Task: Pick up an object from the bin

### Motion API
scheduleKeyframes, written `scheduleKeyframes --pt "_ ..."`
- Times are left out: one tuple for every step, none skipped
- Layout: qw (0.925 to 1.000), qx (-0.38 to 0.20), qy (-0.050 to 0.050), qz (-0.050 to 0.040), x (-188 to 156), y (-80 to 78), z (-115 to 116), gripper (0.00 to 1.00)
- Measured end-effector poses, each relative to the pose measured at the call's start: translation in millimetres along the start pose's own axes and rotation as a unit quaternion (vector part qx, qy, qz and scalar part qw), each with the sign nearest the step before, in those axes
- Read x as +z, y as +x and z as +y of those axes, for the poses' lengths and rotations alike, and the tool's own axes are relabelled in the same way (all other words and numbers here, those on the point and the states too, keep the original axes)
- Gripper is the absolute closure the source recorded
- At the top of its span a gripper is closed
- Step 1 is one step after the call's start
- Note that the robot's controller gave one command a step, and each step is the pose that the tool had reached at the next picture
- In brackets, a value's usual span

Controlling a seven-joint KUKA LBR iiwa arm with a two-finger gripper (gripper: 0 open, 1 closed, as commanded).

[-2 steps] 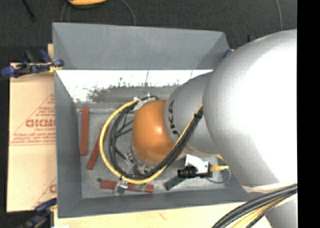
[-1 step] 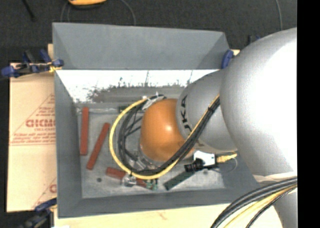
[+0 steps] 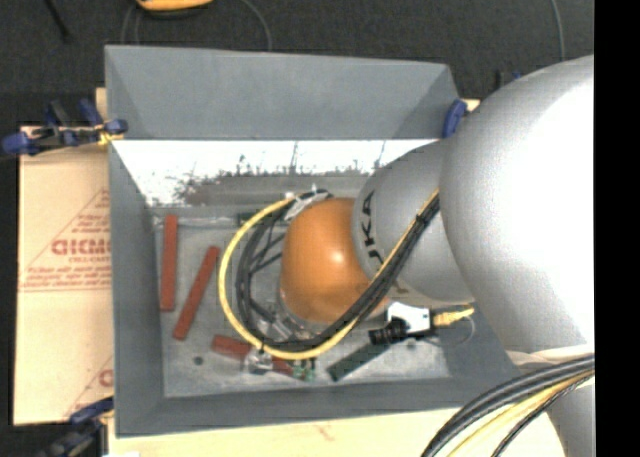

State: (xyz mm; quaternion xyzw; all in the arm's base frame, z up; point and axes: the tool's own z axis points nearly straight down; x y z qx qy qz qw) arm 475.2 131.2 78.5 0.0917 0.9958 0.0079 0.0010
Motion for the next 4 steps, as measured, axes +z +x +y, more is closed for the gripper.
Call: scheduleKeyframes --pt "1.0000 0.000 0.001 0.0012 -3 1.2 0 1.00" --pt "1.0000 -0.001 0.007 0.0034 -20 2.7 -4 1.00" --pt "1.0000 0.000 0.008 0.0022 -41 1.6 -5 1.00" --pt "1.0000 0.000 0.008 0.0009 -59 0.7 -5 1.00"
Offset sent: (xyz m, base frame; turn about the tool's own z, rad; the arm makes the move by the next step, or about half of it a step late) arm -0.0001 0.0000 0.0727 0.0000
